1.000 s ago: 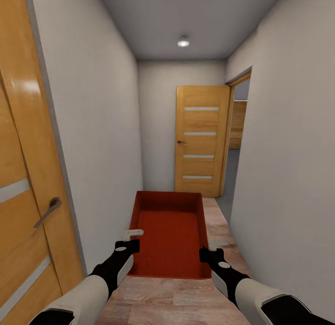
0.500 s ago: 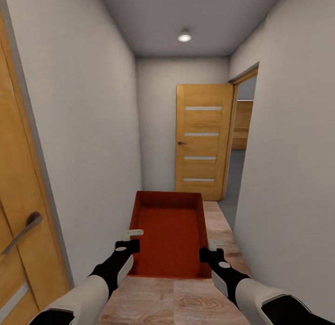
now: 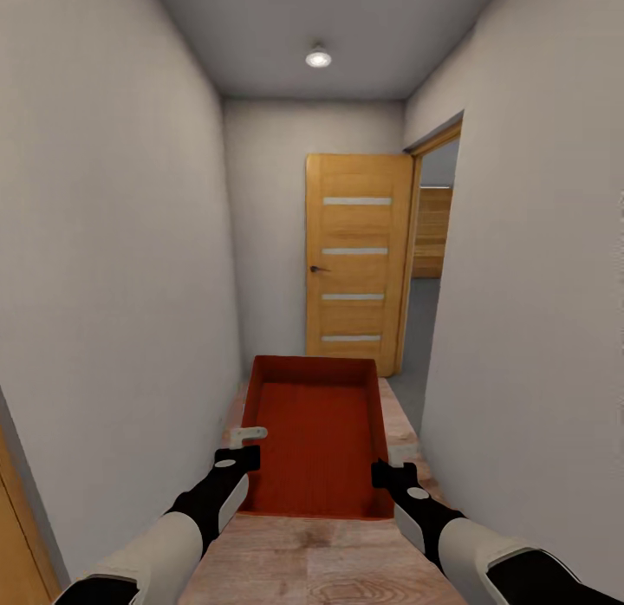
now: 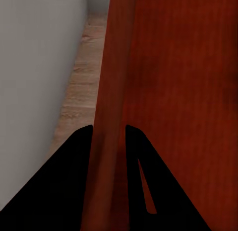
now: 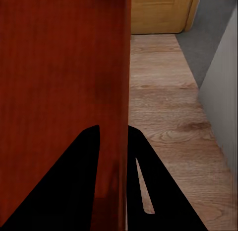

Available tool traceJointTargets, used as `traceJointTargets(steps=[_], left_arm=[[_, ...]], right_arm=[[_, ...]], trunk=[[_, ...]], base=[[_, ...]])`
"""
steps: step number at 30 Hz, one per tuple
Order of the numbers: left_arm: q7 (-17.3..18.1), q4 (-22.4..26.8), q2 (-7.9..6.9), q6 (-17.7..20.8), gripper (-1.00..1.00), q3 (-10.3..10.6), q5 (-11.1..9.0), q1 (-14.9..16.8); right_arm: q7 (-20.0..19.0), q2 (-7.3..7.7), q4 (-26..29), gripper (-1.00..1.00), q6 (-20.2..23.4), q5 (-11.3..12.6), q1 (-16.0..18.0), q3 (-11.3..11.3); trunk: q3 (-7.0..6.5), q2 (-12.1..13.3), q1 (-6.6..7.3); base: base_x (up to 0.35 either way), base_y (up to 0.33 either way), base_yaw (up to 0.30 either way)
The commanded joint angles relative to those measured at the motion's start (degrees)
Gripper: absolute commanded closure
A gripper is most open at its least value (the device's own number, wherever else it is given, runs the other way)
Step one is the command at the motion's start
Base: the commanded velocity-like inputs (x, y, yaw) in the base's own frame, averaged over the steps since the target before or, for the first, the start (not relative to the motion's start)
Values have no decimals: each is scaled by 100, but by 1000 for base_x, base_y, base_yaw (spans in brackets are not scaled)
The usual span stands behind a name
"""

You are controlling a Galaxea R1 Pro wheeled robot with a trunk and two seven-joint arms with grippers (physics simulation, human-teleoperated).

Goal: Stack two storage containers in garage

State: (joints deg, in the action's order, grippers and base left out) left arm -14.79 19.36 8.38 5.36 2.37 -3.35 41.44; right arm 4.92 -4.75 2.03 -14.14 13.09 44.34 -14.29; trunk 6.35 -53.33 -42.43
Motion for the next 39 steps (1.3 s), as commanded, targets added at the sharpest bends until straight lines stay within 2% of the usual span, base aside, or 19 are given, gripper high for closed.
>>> traceJointTargets(steps=[1, 39], left_arm=[[-59, 6, -440, 44, 100, -290, -87, 4], [-62, 8, -442, 44, 100, -290, -87, 4]], right_arm=[[27, 53, 25, 100, -12, -27, 5, 202], [44, 53, 25, 100, -19, -26, 5, 207]], trunk=[[8, -6, -4], [8, -6, -4]], base=[[323, 0, -232], [323, 0, -8]])
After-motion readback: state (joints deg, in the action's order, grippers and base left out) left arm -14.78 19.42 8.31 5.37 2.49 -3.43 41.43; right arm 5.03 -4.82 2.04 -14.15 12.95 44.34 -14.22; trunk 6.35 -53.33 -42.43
